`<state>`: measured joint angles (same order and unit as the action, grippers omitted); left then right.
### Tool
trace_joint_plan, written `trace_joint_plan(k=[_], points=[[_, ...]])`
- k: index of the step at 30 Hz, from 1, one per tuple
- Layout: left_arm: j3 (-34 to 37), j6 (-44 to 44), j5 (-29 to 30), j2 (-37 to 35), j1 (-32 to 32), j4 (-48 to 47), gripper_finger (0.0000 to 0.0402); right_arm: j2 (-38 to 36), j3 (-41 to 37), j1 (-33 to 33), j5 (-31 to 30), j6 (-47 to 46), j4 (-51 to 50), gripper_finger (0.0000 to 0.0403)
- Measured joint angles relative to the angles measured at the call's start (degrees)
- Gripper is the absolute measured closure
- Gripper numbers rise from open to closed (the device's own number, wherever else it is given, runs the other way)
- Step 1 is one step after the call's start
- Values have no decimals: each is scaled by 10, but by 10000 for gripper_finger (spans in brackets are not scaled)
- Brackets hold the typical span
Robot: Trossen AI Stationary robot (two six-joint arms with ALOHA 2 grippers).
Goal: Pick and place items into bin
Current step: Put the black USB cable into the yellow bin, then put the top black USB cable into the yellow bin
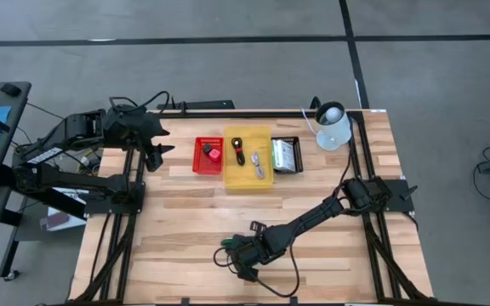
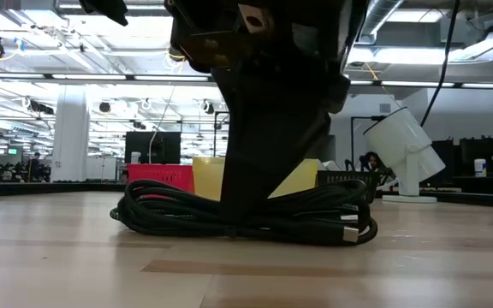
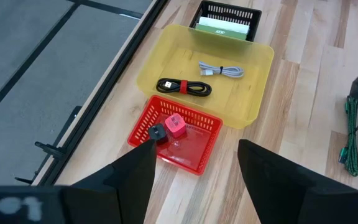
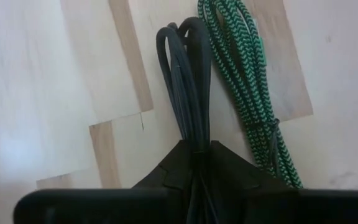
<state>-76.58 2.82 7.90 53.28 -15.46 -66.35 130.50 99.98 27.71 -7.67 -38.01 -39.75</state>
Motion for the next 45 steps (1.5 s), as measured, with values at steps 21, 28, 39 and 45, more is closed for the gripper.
trace_joint_plan(k=[21, 28, 39, 45], points=[[0, 0, 0, 0, 0, 0, 182, -2, 77, 2, 20, 22, -57, 384], [0, 0, 0, 0, 0, 0, 182, -3, 142, -20, 2, 56, -134, 398], [0, 0, 0, 0, 0, 0, 182, 1, 151, -9, 93, 23, -139, 369], [0, 0, 0, 0, 0, 0, 181, 1, 151, 5, 71, 0, -137, 311]])
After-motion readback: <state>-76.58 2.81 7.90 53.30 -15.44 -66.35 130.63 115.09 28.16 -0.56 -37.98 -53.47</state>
